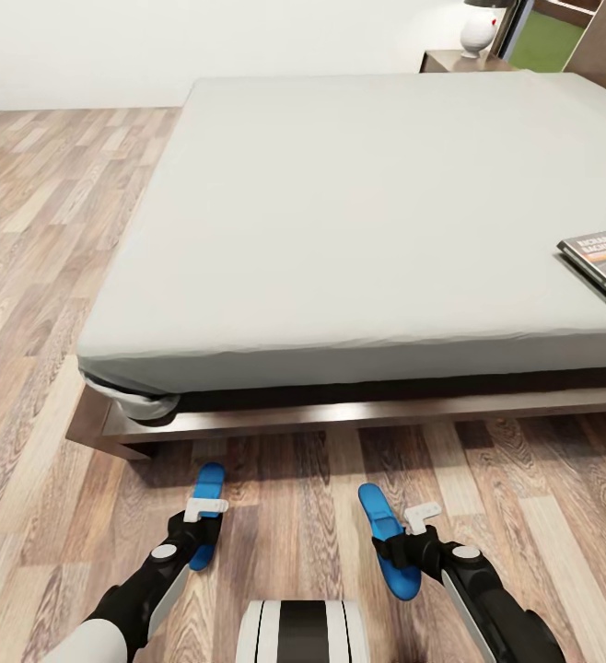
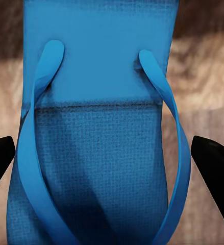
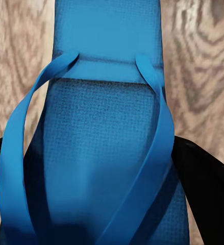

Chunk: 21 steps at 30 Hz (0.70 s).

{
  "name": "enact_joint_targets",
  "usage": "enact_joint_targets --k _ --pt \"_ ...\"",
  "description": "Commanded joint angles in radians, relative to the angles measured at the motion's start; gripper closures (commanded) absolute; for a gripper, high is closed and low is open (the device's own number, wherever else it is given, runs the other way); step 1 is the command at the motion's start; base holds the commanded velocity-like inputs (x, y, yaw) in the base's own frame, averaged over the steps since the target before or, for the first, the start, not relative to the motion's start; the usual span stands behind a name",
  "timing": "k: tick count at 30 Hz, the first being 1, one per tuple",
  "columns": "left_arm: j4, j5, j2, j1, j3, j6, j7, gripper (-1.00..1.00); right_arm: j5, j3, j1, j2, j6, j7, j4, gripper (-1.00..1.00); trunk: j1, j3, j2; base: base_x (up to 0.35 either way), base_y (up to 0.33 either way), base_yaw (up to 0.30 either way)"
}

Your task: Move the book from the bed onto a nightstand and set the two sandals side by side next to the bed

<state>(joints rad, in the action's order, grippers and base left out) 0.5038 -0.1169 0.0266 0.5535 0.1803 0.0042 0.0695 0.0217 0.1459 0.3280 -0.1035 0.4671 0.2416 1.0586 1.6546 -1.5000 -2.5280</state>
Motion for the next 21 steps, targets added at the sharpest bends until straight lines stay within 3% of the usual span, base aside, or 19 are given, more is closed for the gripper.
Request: enact_joint_targets --k 1,21 --pt "0.001 -0.01 0.001 0.0 0.008 0.0 0.007 1.0 0.002 0.001 0.0 -0.001 0.005 0.001 0.001 1.0 0.0 -0.001 0.0 0.0 0.0 0.0" --pt "0.001 -0.009 -0.002 0.0 0.008 -0.001 0.009 1.0 0.002 0.003 0.0 0.001 0.005 0.001 0.001 1.0 0.0 -0.001 0.0 0.0 0.0 0.0"
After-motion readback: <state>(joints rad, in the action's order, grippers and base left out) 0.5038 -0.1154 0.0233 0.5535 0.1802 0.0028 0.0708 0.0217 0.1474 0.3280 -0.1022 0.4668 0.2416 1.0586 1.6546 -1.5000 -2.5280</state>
